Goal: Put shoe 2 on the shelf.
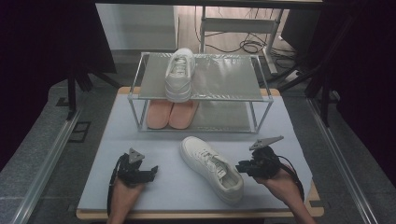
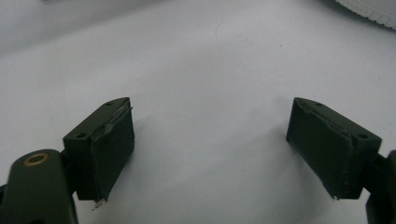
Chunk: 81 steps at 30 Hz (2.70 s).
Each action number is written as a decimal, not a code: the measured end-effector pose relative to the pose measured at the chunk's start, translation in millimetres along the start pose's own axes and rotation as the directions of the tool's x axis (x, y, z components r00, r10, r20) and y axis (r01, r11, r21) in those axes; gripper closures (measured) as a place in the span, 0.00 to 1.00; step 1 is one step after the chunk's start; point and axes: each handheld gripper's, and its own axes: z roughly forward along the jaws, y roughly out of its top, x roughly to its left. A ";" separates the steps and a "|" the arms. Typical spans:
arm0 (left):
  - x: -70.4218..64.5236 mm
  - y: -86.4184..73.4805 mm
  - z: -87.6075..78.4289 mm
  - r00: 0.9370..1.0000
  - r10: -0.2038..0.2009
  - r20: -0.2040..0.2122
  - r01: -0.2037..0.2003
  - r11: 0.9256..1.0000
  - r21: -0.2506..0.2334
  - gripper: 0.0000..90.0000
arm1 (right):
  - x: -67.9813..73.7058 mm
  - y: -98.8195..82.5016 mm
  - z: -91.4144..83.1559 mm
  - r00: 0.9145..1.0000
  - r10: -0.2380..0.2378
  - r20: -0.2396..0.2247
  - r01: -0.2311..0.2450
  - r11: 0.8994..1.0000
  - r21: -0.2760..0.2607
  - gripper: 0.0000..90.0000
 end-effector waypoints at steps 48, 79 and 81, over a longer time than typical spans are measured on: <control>-0.2 0.0 0.1 1.000 -0.005 0.000 0.005 1.000 -0.002 0.17 | -34.5 -2.6 21.7 0.867 0.365 -0.338 -0.374 0.926 0.042 0.91; -0.3 0.1 0.4 1.000 -0.006 0.000 0.006 1.000 -0.005 0.17 | -44.1 1.3 -40.7 0.727 0.397 -0.560 -0.555 0.820 -0.141 0.90; -0.2 0.1 0.4 1.000 -0.005 0.000 0.005 1.000 -0.005 0.17 | -45.0 2.8 -44.7 0.723 0.397 -0.565 -0.563 0.813 -0.149 0.90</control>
